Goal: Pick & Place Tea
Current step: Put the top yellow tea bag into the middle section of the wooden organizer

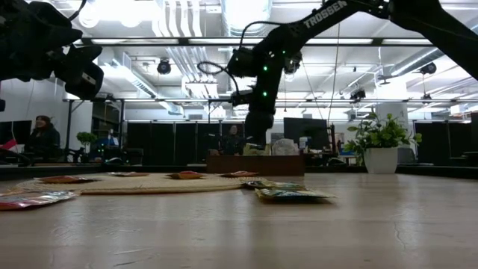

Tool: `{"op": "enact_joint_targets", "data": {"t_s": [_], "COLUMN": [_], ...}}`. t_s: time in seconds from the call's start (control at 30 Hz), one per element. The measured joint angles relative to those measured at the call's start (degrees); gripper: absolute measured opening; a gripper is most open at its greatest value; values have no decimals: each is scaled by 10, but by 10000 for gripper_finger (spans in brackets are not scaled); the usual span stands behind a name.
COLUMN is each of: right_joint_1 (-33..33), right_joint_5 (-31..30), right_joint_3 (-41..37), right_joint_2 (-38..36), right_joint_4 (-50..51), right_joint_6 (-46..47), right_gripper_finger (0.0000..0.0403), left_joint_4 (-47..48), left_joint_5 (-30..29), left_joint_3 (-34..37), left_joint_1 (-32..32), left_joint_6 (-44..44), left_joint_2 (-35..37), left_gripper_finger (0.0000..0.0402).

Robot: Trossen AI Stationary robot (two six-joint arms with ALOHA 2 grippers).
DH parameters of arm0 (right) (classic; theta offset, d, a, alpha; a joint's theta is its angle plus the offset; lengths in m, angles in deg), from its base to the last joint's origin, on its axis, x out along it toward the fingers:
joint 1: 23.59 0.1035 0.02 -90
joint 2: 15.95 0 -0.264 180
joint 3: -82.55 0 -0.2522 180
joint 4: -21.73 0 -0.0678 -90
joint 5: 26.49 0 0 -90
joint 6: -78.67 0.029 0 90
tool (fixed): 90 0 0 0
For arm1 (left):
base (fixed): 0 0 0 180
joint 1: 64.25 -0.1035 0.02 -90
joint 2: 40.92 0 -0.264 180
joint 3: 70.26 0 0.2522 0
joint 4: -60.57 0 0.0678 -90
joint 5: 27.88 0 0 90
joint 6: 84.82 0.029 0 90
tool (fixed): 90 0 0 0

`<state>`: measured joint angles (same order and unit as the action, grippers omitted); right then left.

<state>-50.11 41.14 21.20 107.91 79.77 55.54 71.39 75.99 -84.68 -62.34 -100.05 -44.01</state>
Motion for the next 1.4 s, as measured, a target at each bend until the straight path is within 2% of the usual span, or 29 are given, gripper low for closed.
{"op": "enact_joint_targets", "data": {"t_s": [0.17, 0.37, 0.83, 1.03, 1.23, 1.4], "right_joint_1": [0, -8, -52, -51, -29, -11], "right_joint_5": [13, 134, 135, 134, 131, 75], "right_joint_3": [28, 18, -45, -45, -47, -77], "right_joint_2": [-3, -3, -1, -1, -1, -1], "right_joint_4": [2, 3, -40, -48, -44, -71], "right_joint_6": [-10, -46, -86, -138, -148, -169], "right_gripper_finger": [242, 237, 231, 231, 231, 231], "left_joint_4": [0, 0, 0, 0, 0, 0], "left_joint_5": [0, 0, 0, 0, 0, 0], "left_joint_3": [0, 0, 0, 0, 0, 0], "left_joint_1": [0, 0, 0, 0, 0, 0], "left_joint_6": [0, 0, 0, 0, 0, 0], "left_joint_2": [0, 0, 0, 0, 0, 0], "left_gripper_finger": [138, 138, 138, 138, 138, 138]}}
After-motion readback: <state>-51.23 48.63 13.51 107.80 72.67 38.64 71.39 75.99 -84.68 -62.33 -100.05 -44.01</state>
